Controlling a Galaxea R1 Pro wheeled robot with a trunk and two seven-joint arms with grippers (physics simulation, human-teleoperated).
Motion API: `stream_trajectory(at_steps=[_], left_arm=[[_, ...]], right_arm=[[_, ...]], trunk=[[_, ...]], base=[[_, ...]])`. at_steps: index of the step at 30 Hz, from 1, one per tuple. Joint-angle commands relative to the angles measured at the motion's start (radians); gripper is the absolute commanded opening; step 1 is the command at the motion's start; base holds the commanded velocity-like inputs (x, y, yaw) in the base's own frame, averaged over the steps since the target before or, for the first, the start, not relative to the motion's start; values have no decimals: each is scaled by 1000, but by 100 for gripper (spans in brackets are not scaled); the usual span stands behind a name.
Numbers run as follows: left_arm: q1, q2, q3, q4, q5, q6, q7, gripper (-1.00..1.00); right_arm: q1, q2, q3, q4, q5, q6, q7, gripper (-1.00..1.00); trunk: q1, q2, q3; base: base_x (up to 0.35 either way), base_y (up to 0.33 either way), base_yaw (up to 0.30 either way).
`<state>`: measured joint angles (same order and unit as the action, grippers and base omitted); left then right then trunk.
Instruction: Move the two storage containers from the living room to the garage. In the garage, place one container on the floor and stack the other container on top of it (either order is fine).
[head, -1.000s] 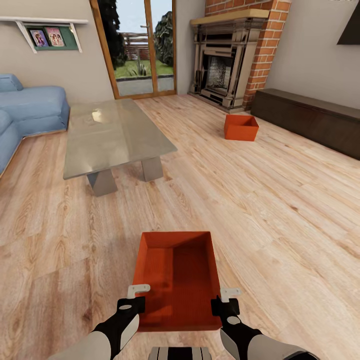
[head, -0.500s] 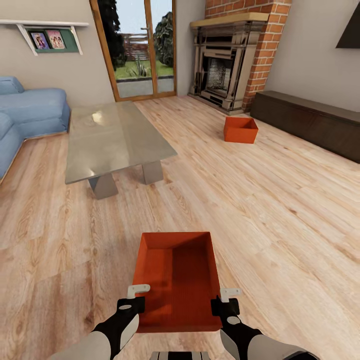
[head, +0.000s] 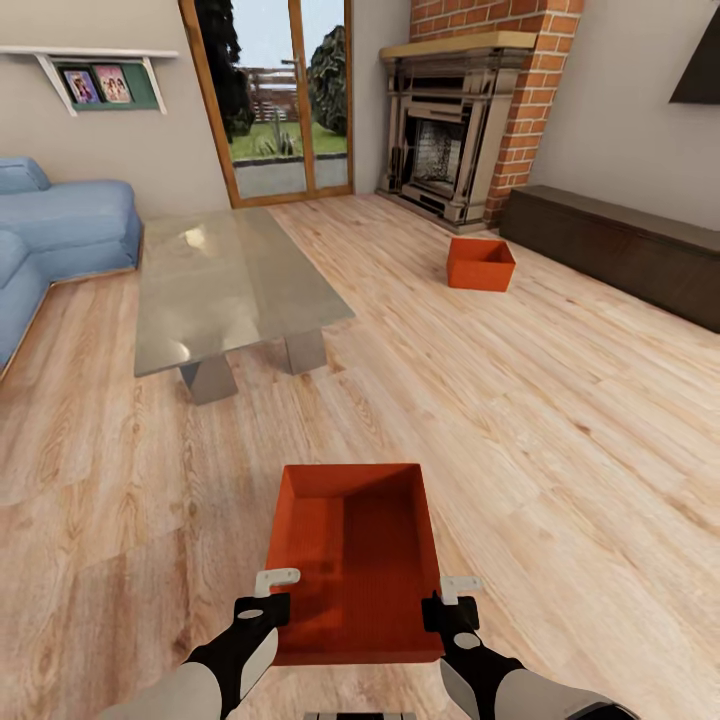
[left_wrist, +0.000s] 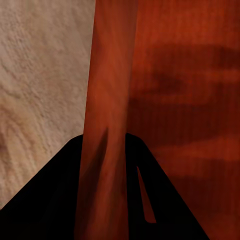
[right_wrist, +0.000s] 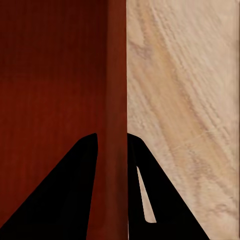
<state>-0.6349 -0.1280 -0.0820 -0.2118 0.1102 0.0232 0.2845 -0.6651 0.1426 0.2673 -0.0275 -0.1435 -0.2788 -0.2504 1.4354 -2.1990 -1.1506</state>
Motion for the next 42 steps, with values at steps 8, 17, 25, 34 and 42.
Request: stream_trajectory(at_steps=[8, 17, 25, 34, 42], left_arm=[[0, 2, -7, -1, 8, 3, 9, -100], [0, 2, -7, -1, 8, 3, 9, -100], [0, 2, -7, -1, 8, 3, 9, -100], [0, 2, -7, -1, 10, 3, 9, -100], [0, 2, -7, -1, 22, 3, 9, -100]], right_arm=[[-1, 0, 10, 1, -18, -7, 0, -100], [-1, -1, 10, 1, -18, -7, 0, -100], [-1, -1, 10, 1, -18, -7, 0, -100], [-1, -1, 10, 1, -18, -7, 0, -100], [-1, 0, 10, 1, -18, -7, 0, -100]], trunk=[[-31, 56, 24], [-65, 119, 53], [-96, 175, 78], [-131, 238, 106], [-161, 294, 131]], base=[[0, 0, 0], [0, 0, 0], [0, 0, 0], [0, 0, 0], [0, 0, 0]])
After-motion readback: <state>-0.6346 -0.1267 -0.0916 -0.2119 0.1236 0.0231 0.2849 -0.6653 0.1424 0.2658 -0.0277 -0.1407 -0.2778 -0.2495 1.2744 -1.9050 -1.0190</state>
